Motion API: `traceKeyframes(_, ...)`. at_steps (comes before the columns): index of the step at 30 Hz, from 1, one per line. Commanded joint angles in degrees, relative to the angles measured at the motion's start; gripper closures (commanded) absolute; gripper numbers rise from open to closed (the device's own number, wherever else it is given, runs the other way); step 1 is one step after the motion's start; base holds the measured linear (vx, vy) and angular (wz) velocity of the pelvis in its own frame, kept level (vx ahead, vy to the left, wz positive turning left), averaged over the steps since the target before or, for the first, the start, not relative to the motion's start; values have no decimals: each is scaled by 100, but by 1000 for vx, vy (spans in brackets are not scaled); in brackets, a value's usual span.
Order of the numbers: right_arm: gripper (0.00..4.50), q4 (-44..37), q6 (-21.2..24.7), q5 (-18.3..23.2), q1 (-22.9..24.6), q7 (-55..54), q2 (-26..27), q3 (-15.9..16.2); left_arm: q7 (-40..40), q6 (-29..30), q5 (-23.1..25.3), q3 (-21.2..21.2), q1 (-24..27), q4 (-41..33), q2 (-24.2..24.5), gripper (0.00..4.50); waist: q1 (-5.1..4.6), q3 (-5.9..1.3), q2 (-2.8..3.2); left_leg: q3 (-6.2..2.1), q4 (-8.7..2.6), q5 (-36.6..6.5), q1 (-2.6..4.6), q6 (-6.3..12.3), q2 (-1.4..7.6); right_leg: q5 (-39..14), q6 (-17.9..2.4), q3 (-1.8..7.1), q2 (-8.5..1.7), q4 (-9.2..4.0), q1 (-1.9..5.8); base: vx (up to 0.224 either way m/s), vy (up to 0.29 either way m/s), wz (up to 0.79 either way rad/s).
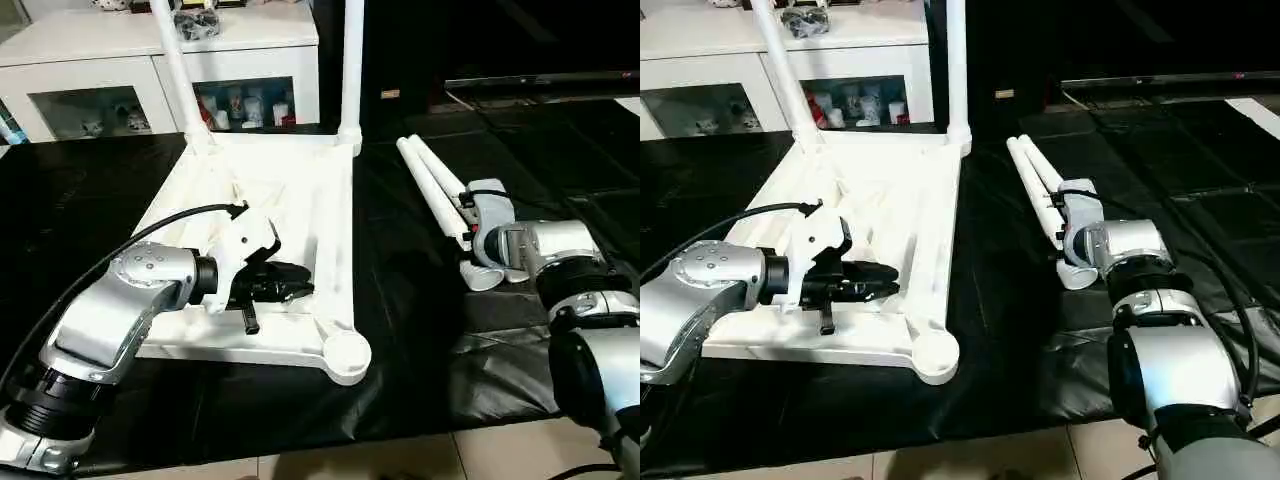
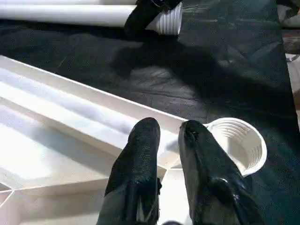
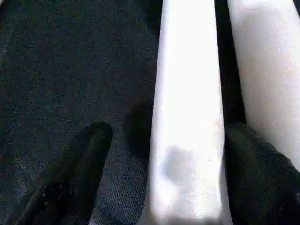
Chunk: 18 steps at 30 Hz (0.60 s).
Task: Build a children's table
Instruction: Pick table leg
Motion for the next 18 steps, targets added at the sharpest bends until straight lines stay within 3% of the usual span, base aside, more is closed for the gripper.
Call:
traceKeyframes(1, 102, 113, 91, 27, -42, 56, 11, -71, 32, 40, -29, -44, -45, -94, 87, 352, 20, -405, -59, 8, -339, -1108, 3, 96, 75, -1743, -1219, 231, -238, -388, 368, 0, 0, 0)
traceKeyframes(12, 200, 194, 92, 101, -32, 150, 17, -114, 36, 54, -43, -65, -59, -107, 61, 352, 17, -403, -57, 9, -337, -1117, 4, 90, 71, -1790, -1198, 228, -234, -396, 361, 0, 0, 0)
traceKeyframes(18, 249, 198, -95, 213, -25, -1, 45, -296, 67, 30, -51, -35, -101, -55, 21, 352, 17, -403, -57, 10, -336, -1125, 6, 95, 71, -1800, -1206, 228, -236, -398, 358, 0, 0, 0)
